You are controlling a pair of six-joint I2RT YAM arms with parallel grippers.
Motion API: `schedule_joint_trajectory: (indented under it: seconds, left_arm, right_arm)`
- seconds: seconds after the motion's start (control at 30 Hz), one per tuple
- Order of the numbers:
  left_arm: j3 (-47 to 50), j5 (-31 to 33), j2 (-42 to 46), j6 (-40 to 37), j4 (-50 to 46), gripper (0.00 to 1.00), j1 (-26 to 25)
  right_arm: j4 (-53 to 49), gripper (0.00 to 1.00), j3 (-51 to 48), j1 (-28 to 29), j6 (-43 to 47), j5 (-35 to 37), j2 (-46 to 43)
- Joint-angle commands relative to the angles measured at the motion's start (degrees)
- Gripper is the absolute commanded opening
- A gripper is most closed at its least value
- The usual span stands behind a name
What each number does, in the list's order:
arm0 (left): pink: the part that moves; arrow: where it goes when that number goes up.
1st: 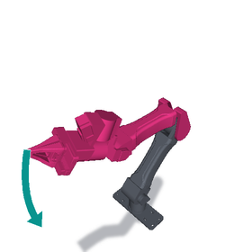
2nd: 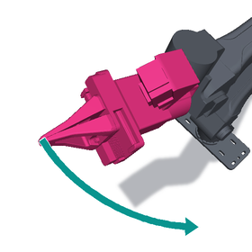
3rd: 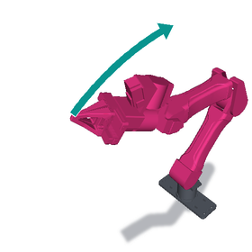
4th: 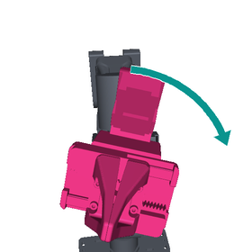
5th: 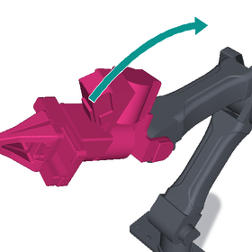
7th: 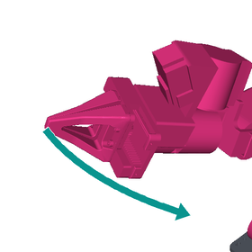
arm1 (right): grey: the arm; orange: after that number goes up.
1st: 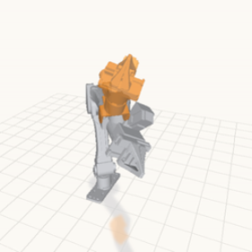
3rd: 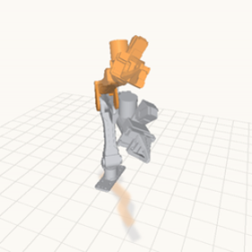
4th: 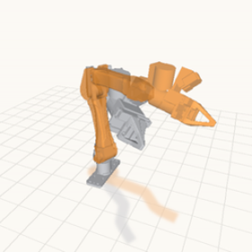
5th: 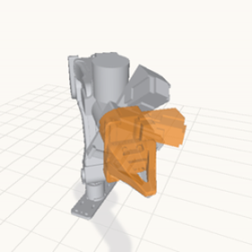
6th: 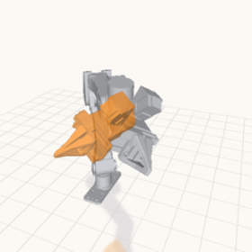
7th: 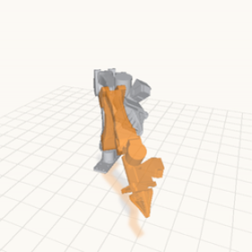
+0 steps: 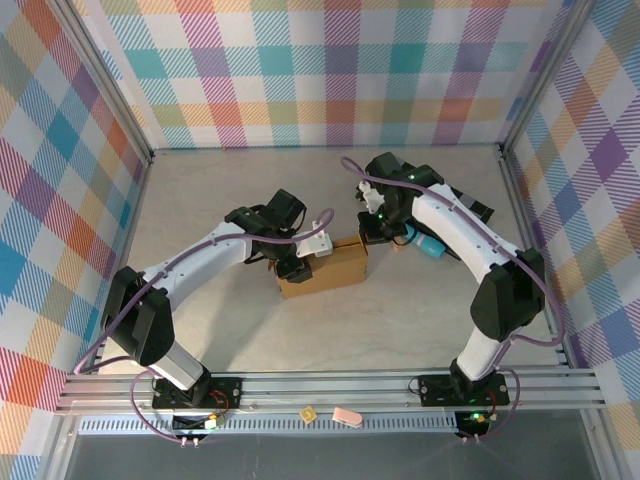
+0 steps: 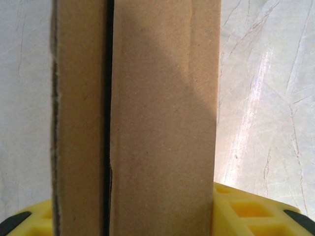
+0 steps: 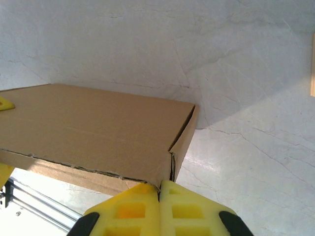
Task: Fold the paper box
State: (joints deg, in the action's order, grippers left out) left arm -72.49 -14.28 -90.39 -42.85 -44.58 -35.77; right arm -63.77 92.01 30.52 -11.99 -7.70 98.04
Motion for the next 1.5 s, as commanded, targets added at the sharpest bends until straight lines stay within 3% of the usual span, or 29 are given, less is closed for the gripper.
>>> schedule_joint_trajectory:
  seconds: [0.0,0.33,0.83,1.0,1.1,1.2,1.33,1.47]
  left_arm:
    - [-0.8,-0.9,-1.1,0.6,0.7,0.47,0.5]
    - [0.1,0.5,0.7,5.1,4.9,0.52,0.7]
    - [5.4,-4.8,9.6,17.8,12.3,0.68,3.2]
    - [6.3,-3.2,11.0,20.4,13.9,0.70,3.4]
    - [6.0,0.2,13.2,24.7,16.2,0.69,3.7]
    - [4.1,8.5,15.5,31.3,14.9,0.65,3.8]
    - [0.4,17.6,18.0,40.9,4.3,0.51,4.0]
    - [-1.2,18.3,18.1,46.6,-8.5,0.42,4.2]
  right_arm:
    - [-1.7,0.00,-0.1,1.2,-3.2,-0.7,0.3]
    - [7.9,0.00,-11.0,3.6,-4.5,4.4,-6.1]
    - [7.8,0.00,-9.8,4.3,-4.9,5.9,-5.6]
    - [8.0,0.00,-9.8,4.6,-5.0,6.2,-5.6]
    - [8.0,0.00,-9.7,4.9,-5.1,6.5,-5.5]
    - [8.0,0.00,-9.7,5.1,-5.6,6.9,-5.4]
    - [8.0,0.00,-9.6,5.2,-5.7,7.3,-5.5]
    - [7.7,0.00,-9.3,5.2,-5.6,7.4,-5.2]
